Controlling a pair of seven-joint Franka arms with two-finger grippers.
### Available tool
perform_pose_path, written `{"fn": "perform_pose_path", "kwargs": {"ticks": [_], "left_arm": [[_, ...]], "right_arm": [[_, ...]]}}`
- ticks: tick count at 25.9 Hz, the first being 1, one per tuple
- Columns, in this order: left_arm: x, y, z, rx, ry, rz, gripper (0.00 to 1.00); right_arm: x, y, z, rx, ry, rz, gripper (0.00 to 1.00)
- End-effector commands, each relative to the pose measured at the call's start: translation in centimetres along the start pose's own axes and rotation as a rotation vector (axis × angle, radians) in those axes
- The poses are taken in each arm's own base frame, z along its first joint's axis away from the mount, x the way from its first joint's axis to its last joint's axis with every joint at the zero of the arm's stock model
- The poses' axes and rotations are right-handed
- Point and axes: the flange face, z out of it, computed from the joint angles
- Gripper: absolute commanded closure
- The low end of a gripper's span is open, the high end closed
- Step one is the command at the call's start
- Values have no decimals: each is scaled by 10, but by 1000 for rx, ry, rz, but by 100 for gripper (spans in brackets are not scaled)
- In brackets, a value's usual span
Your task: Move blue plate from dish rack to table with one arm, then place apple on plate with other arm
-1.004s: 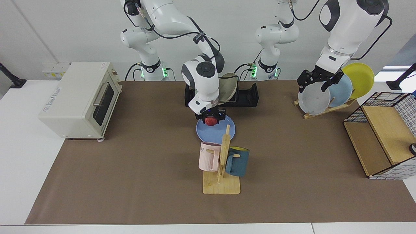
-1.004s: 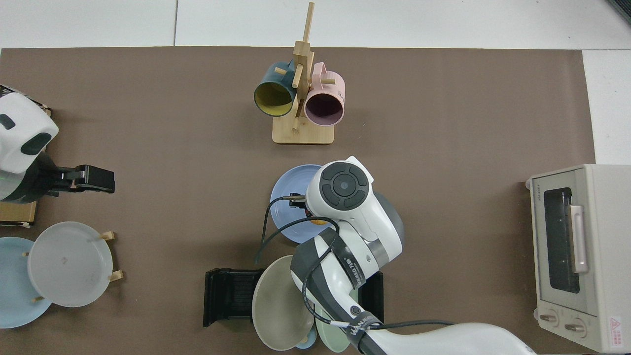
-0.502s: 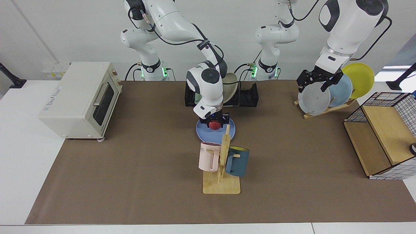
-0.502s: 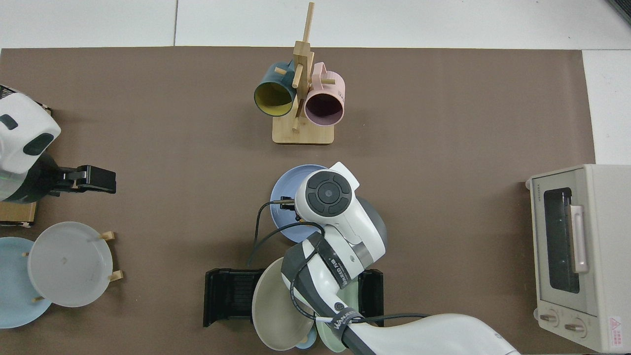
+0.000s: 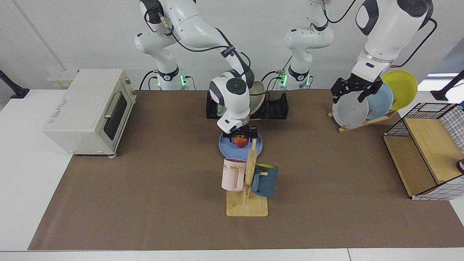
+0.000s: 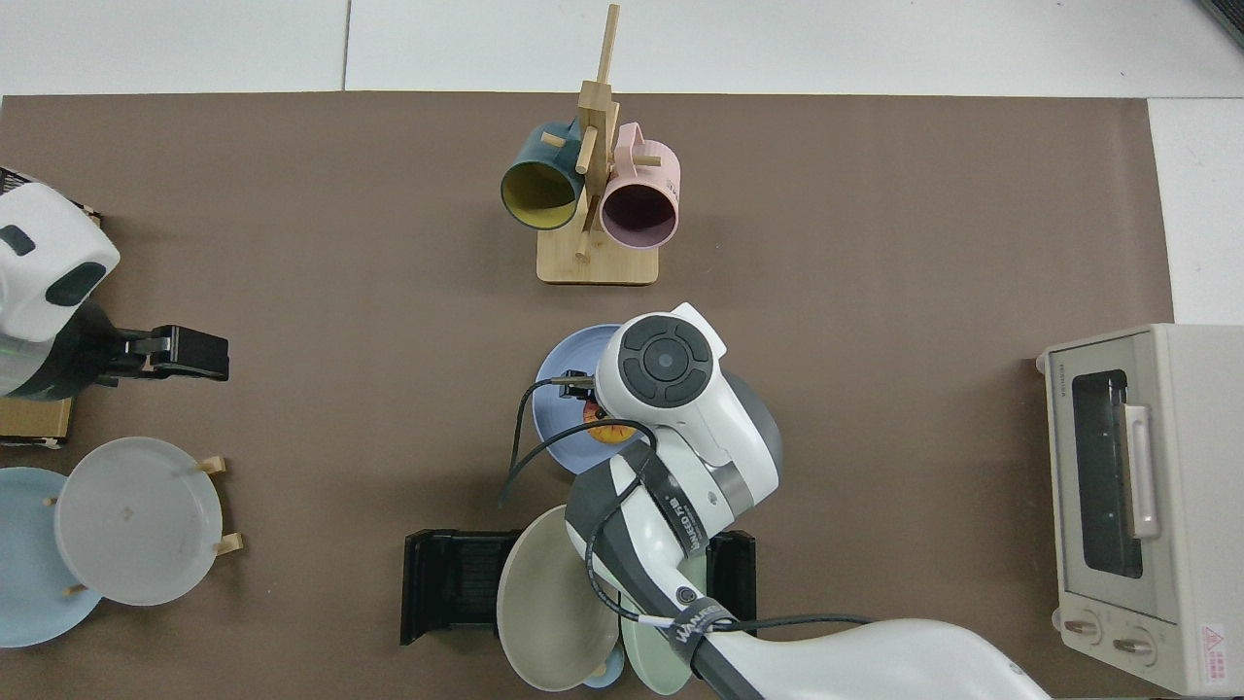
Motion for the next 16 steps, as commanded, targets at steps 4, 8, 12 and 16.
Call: {"fn": "perform_pose_path", "kwargs": {"ticks": [4, 8, 12, 16], "left_arm": [[0, 0, -2, 16, 10, 14, 0], [0, 0, -2, 16, 10, 14, 0], [0, 0, -2, 16, 10, 14, 0], [0, 0, -2, 16, 10, 16, 0]], "right_arm": [[31, 61, -93, 31, 27, -44, 0], [44, 106, -134, 29, 31, -111, 0], [64, 164, -156, 25, 42, -94, 0], [87, 222, -160, 20, 48, -65, 0]]}}
